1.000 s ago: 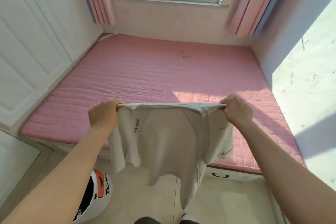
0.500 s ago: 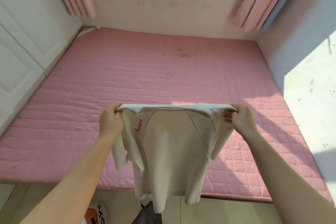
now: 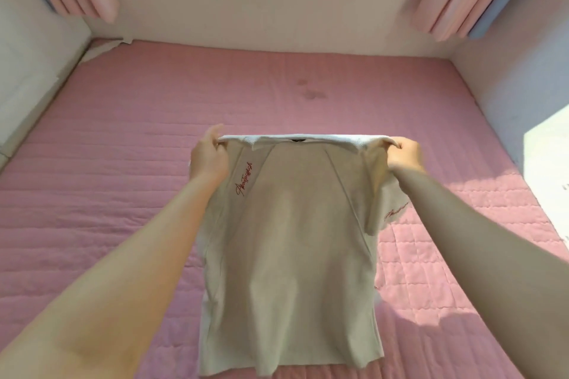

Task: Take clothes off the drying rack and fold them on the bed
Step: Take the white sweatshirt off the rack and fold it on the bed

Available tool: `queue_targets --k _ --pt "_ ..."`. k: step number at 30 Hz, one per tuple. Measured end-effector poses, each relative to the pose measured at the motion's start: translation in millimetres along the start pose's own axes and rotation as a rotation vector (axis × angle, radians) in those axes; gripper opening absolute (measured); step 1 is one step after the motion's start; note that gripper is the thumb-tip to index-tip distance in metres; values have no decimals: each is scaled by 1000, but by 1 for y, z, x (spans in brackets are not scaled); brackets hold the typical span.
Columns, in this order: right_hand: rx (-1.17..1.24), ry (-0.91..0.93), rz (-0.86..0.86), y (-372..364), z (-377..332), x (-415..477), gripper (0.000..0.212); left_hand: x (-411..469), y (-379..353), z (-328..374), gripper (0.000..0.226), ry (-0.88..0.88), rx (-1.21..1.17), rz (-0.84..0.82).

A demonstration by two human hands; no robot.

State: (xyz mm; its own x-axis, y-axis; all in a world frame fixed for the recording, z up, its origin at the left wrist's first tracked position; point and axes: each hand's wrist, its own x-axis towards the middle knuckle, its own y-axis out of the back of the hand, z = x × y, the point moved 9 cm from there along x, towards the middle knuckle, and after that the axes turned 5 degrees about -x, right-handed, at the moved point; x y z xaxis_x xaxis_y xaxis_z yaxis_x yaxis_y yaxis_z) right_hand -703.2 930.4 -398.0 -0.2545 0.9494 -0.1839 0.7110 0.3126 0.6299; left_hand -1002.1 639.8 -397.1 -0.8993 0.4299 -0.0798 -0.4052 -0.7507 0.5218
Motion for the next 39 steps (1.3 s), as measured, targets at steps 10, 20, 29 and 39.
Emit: queue_targets --k 10,20,29,39 --pt "35 -108 -271 -165 155 3 23 -28 -136 -176 47 187 33 -205" --pt "-414 -155 -664 -222 355 -140 34 -198 -183 -354 66 120 626 -716" --pt "-942 363 -597 -196 424 -208 79 -261 -167 -418 94 8 960 -856" --pt "-904 176 -261 -141 458 -199 62 -260 -158 -427 72 -305 1032 -809"
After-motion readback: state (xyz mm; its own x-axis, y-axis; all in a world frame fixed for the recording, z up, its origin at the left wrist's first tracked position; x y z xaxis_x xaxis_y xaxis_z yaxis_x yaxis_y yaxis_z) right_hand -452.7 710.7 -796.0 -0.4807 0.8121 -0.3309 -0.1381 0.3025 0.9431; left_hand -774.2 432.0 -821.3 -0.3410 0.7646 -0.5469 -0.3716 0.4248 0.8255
